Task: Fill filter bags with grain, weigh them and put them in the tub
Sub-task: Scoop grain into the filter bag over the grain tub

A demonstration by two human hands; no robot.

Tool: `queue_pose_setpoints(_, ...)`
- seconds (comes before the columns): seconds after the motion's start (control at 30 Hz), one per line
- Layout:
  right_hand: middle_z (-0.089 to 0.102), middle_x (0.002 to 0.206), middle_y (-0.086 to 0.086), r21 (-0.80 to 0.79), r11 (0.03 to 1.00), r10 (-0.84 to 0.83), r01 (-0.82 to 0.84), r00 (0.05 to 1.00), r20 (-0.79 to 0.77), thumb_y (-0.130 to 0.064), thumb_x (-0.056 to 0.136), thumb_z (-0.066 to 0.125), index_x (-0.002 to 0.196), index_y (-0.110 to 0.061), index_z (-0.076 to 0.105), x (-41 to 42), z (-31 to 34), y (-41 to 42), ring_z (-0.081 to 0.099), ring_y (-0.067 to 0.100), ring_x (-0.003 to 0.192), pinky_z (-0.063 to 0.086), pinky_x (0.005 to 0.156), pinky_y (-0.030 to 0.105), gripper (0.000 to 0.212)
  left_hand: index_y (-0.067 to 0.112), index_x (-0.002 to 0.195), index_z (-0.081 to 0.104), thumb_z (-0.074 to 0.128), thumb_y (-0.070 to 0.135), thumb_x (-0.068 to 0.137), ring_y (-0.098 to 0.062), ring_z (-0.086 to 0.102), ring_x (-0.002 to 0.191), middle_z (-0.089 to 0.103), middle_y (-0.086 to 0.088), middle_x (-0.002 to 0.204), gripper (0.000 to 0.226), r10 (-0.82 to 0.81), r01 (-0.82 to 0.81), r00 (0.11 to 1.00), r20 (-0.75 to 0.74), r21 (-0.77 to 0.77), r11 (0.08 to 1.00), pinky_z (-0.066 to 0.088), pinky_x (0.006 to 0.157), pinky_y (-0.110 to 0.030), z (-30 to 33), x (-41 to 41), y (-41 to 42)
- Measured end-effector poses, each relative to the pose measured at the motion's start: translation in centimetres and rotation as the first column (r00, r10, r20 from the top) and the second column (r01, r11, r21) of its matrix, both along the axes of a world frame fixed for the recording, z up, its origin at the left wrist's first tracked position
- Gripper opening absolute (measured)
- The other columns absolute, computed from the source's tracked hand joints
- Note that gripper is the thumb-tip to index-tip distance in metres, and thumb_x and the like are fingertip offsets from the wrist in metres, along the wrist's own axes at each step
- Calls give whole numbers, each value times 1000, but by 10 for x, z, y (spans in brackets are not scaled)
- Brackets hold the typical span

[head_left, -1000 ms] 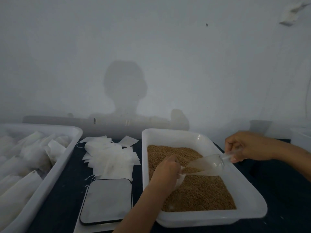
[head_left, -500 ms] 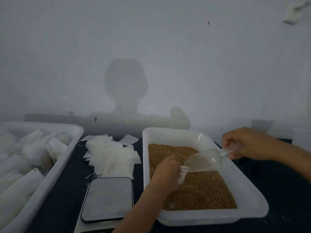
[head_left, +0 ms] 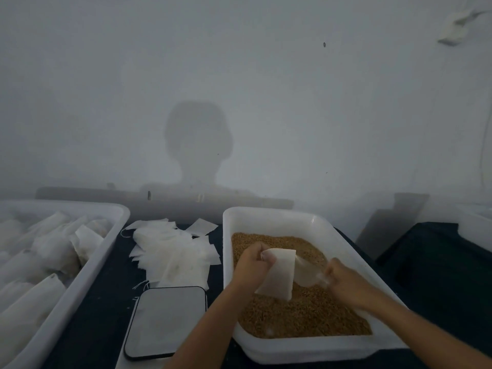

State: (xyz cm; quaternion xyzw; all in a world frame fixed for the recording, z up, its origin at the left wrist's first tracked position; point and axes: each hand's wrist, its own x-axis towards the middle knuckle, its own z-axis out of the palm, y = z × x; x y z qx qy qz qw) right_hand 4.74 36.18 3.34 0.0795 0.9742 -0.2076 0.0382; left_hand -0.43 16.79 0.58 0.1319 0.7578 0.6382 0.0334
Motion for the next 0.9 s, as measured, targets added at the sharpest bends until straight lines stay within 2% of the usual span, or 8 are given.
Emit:
queue_pose_setpoints(0.3, 53, 91, -10, 173, 981, 106, -88, 990, -93, -30, 97, 46, 97, -26, 44, -16, -40, -10, 52, 5, 82, 35, 60, 14, 4, 18, 86, 55, 46, 11, 96, -18, 49, 87, 55, -6, 92, 15, -26, 9, 996, 85, 192, 981, 41, 74, -28, 6, 3, -8)
queue_pose_setpoints(0.4, 56, 97, -21, -135, 978, 119, -156, 961, -250, -32, 97, 47, 106, -30, 54, -9, -26, -18, 54, -5, 89, 38, 67, 9, 12, 15, 84, 57, 49, 10, 96, -12, 48, 73, 53, -1, 79, 14, -37, 16, 998, 54, 341, 940, 40, 62, -19, 8, 6, -11)
queue_pose_setpoints(0.47, 65, 94, -22, -444, 866, 88, -231, 944, -319, -43, 92, 46, 101, -34, 60, 0, -11, -33, 59, -8, 90, 45, 71, 9, 19, 11, 83, 56, 50, 10, 95, -15, 47, 75, 51, -4, 77, 14, -33, 20, 999, 24, 411, 912, 39, 64, -24, 10, 8, -14)
queue_pose_setpoints(0.53, 68, 94, -17, -514, 798, 88, -315, 905, -417, -45, 85, 52, 99, -31, 64, 4, -3, -46, 63, -1, 89, 49, 74, 16, 23, 10, 83, 57, 49, 10, 95, -16, 50, 76, 54, -4, 78, 15, -61, 56, 998, -5, 473, 879, 41, 66, -27, 14, 11, -17)
queue_pose_setpoints(0.6, 67, 81, -16, -465, 809, 79, -359, 850, -520, -32, 87, 61, 84, -32, 65, 5, 4, -58, 62, -1, 76, 47, 65, 15, 5, 10, 82, 57, 50, 9, 95, -12, 54, 72, 59, -1, 74, 15, -97, 111, 994, -53, 505, 856, 44, 64, -24, 17, 15, -21)
queue_pose_setpoints(0.7, 55, 59, -14, -340, 874, 47, -347, 758, -651, -19, 87, 64, 58, -34, 53, 1, 13, -73, 50, -1, 57, 38, 54, 13, 34, 10, 81, 57, 51, 9, 93, -10, 57, 67, 62, 2, 70, 13, -94, 146, 987, -129, 496, 856, 47, 60, -21, 23, 24, -34)
queue_pose_setpoints(0.83, 50, 56, -8, -184, 916, 91, -358, 630, -771, -18, 87, 64, 58, -31, 45, 5, 28, -102, 49, 7, 55, 40, 54, 28, 37, 4, 104, 52, 57, 18, 84, -15, 58, 73, 61, -8, 80, 25, -8, 120, 979, -202, 549, 827, 51, 64, -23, 31, 31, -66)
queue_pose_setpoints(0.9, 54, 58, -11, -189, 903, 100, -386, 616, -782, -22, 89, 61, 61, -31, 48, 8, 34, -118, 52, 5, 58, 39, 53, 20, 33, 8, 114, 50, 60, 24, 79, -17, 62, 80, 65, -10, 89, 40, 17, 82, 984, -180, 526, 846, 53, 72, -25, 29, 35, -83)
